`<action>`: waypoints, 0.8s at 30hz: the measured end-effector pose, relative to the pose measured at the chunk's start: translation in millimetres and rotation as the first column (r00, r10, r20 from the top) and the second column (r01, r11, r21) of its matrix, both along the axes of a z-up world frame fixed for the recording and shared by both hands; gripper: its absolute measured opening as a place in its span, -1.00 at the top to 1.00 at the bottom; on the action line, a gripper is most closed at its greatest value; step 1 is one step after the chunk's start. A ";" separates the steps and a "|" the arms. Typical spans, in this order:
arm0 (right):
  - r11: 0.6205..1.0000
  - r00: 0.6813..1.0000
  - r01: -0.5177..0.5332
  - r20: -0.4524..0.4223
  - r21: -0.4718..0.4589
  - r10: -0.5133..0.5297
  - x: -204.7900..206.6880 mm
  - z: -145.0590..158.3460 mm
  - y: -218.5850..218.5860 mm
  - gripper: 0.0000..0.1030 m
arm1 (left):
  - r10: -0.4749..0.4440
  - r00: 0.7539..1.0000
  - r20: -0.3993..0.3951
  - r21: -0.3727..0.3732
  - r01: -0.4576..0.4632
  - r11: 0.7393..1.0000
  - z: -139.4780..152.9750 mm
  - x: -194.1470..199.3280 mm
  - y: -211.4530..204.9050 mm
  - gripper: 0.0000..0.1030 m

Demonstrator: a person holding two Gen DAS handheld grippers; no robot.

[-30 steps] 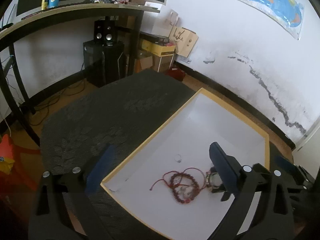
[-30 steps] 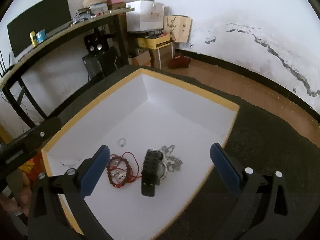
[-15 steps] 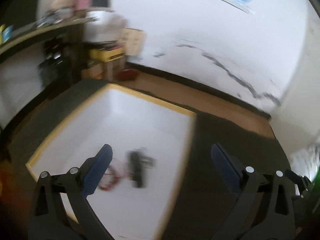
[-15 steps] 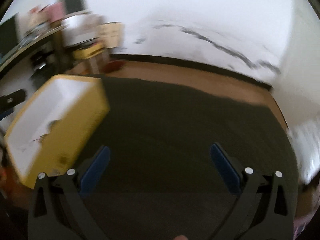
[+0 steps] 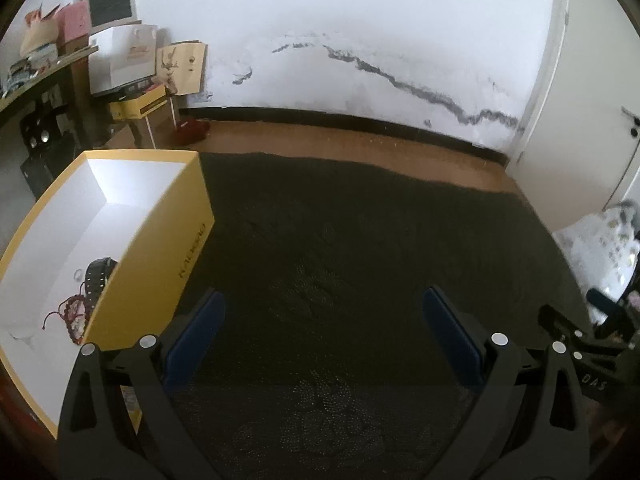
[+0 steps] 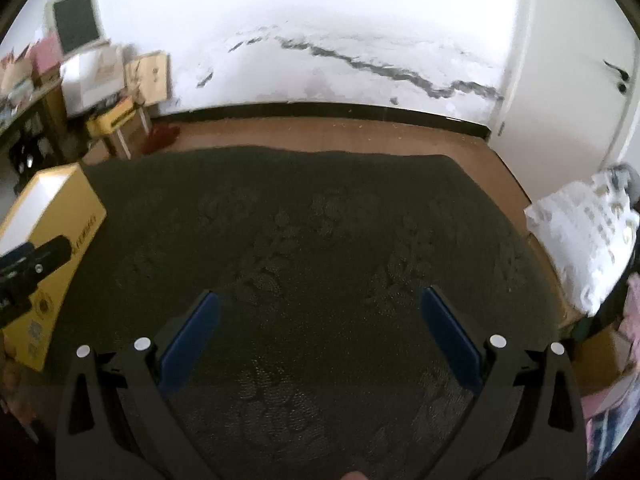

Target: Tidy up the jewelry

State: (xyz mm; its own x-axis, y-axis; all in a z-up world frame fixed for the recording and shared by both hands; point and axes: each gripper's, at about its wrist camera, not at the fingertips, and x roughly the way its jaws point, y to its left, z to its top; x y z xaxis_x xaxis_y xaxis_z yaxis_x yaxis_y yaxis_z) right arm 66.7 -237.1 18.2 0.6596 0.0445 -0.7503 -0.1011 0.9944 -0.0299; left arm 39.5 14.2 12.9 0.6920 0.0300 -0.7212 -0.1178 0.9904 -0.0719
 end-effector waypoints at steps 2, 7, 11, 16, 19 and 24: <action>1.000 1.000 -0.009 0.001 0.005 0.009 0.7 -1.8 -0.1 -0.89 | 0.002 1.000 -0.012 0.024 -0.002 1.000 -5.5 0.7 -3.1 -0.87; 1.000 1.000 -0.020 0.001 0.005 0.020 3.0 1.9 10.2 -0.89 | 0.020 0.999 -0.032 0.041 -0.018 0.999 -13.1 7.2 2.8 -0.87; 1.000 1.000 -0.013 0.010 0.023 0.013 1.1 6.6 16.6 -0.89 | 0.004 0.999 -0.049 0.047 -0.002 0.999 -18.8 13.5 -1.2 -0.87; 1.000 1.000 -0.010 -0.007 0.024 0.010 1.7 0.4 19.6 -0.89 | -0.050 0.998 -0.044 0.049 0.052 0.997 -16.5 21.6 -10.8 -0.87; 1.000 1.000 0.001 -0.011 0.024 -0.001 3.2 -6.4 18.6 -0.89 | -0.063 0.997 -0.047 0.051 0.066 0.997 -18.1 24.1 -15.3 -0.87; 1.000 1.000 0.000 -0.022 0.024 0.001 9.5 -14.6 19.3 -0.89 | -0.076 0.995 -0.061 0.048 0.079 0.996 -22.1 26.7 -19.1 -0.87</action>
